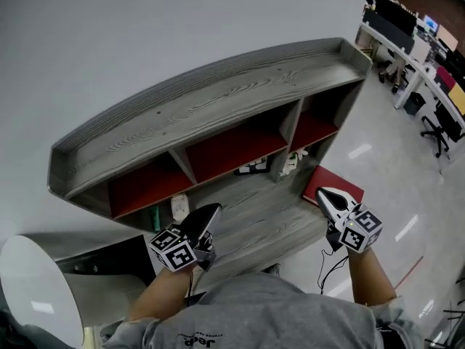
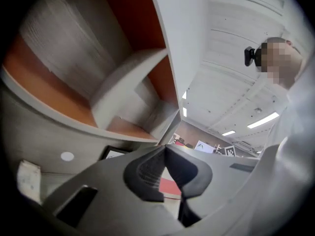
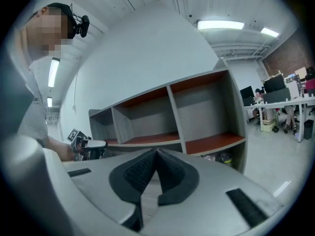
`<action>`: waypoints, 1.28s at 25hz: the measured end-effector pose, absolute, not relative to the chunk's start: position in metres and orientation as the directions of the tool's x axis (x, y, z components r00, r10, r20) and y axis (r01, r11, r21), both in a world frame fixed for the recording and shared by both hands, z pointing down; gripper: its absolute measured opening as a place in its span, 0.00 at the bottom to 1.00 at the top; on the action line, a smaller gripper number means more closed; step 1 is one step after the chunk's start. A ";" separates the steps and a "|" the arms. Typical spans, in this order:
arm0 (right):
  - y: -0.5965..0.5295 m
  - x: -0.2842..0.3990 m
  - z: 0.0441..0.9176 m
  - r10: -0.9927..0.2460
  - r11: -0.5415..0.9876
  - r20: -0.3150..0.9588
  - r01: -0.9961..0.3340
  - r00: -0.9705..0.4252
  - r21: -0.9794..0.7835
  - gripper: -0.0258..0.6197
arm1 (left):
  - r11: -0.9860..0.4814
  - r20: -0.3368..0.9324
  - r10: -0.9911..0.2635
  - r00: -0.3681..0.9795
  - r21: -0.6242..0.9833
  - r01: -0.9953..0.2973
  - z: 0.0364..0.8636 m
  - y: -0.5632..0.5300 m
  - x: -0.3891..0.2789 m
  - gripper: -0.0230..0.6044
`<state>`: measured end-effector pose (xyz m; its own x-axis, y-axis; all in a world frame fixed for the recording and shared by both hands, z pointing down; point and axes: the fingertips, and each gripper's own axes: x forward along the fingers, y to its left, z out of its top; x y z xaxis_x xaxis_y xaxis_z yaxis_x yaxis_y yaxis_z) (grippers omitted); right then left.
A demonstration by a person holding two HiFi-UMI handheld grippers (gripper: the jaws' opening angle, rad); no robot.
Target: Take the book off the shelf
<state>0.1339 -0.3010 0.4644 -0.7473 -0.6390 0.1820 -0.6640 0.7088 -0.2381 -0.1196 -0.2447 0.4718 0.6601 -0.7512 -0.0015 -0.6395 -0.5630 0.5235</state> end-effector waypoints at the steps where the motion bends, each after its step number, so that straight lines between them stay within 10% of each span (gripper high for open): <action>1: -0.298 0.119 0.462 -0.629 0.718 0.181 -0.655 -0.756 -0.237 0.04 | -0.551 -0.011 -0.768 0.641 0.522 -0.651 0.464 -0.236 -0.137 0.06; 19: -0.226 -0.142 0.409 -0.403 0.885 0.178 -0.432 -0.898 -0.173 0.04 | -0.376 -0.058 -0.920 0.387 0.414 -0.829 0.398 -0.073 -0.369 0.06; 32: -0.209 -0.229 0.406 -0.188 0.962 0.121 -0.208 -0.975 -0.176 0.04 | -0.240 -0.031 -0.969 0.243 0.324 -0.915 0.397 -0.041 -0.386 0.06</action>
<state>-0.2292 -0.2090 0.4062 -0.9746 -0.1882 0.1213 -0.2077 0.9621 -0.1764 -0.3859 -0.0414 0.3975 0.2433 -0.9695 -0.0307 -0.9150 -0.2399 0.3243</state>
